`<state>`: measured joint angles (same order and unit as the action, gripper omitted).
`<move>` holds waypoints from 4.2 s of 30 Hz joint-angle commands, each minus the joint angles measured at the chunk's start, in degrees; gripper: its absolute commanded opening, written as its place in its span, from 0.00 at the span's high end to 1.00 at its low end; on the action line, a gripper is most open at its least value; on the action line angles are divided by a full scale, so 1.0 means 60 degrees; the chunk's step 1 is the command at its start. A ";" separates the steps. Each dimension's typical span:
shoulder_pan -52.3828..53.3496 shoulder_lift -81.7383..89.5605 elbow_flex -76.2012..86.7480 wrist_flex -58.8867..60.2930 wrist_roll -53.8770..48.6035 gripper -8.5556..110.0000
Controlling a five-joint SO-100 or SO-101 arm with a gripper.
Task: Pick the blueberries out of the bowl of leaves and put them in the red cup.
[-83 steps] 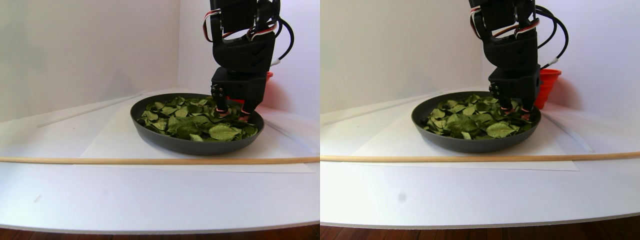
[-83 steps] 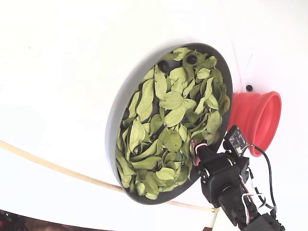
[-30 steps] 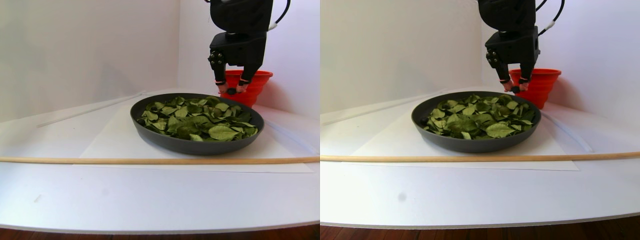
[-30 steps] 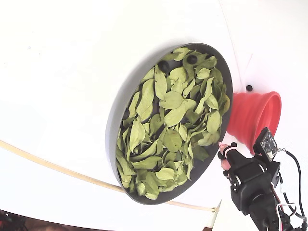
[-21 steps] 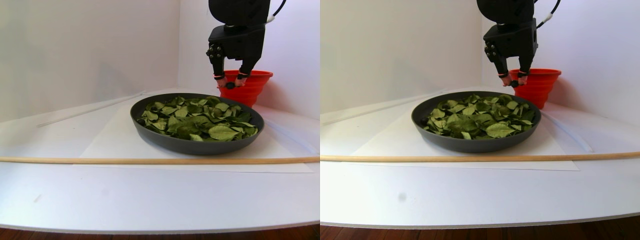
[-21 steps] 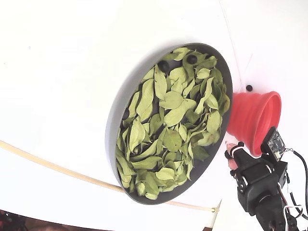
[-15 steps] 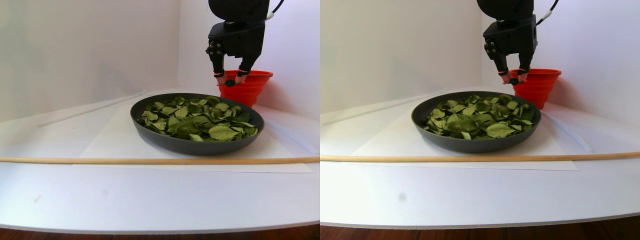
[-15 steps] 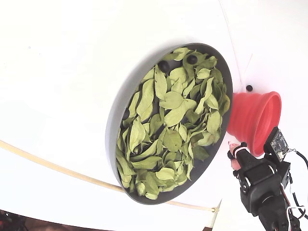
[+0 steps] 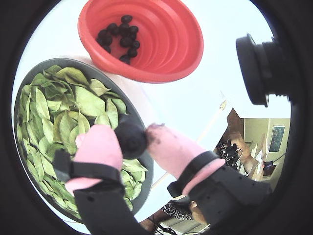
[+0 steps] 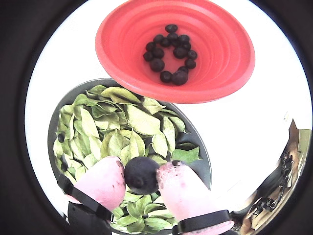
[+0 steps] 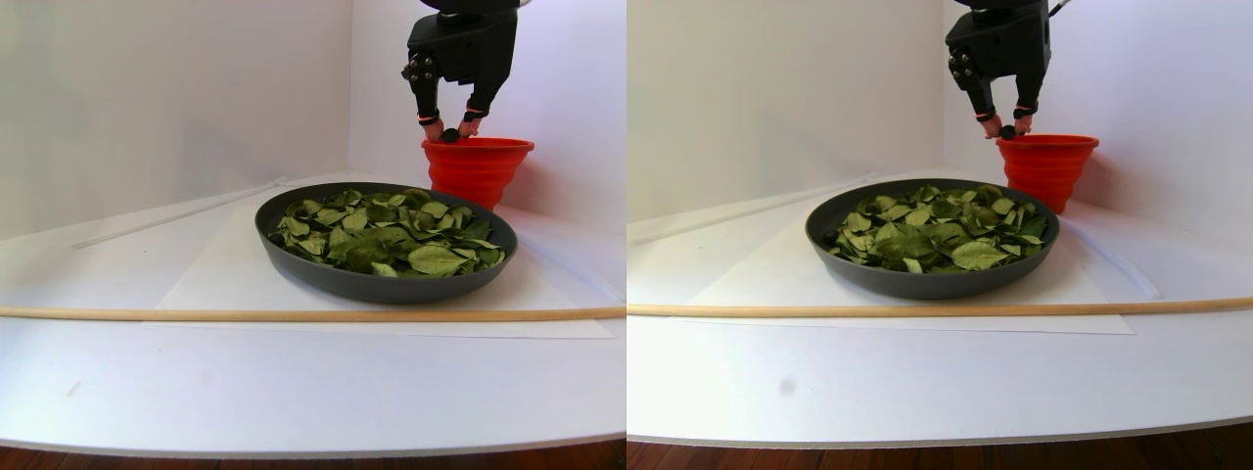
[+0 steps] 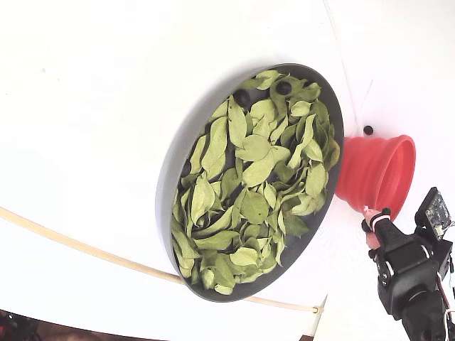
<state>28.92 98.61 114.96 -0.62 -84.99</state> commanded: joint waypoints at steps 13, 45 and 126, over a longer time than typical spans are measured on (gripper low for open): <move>0.0396 0.0762 -0.1099 0.0029 -0.0176 0.83; 0.0864 -0.1289 -0.3384 -0.0220 -0.0396 0.83; -0.1362 0.0234 -0.2065 -0.0996 -0.1113 0.79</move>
<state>21.01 90.53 103.01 -6.59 -91.23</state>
